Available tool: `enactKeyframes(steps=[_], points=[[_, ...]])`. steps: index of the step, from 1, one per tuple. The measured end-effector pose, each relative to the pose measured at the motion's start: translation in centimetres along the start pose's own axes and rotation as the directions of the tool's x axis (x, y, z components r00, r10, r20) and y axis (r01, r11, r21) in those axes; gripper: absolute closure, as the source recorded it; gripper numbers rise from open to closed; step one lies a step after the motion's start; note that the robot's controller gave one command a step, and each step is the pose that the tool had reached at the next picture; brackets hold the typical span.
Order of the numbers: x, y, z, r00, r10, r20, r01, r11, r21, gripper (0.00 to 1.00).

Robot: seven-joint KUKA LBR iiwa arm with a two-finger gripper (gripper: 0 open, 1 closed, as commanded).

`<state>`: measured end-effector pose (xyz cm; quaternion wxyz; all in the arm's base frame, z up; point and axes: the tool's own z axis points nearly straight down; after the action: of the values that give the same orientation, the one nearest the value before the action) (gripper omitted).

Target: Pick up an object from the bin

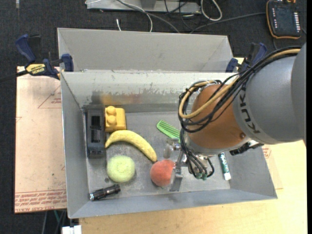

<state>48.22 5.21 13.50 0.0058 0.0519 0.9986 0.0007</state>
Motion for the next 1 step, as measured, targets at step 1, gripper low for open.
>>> enactKeyframes(steps=[1], points=[[0.41, 1.47, 3.60, 0.976, 0.219, -0.009, -0.219, 0.976, 0.001, 0.00]])
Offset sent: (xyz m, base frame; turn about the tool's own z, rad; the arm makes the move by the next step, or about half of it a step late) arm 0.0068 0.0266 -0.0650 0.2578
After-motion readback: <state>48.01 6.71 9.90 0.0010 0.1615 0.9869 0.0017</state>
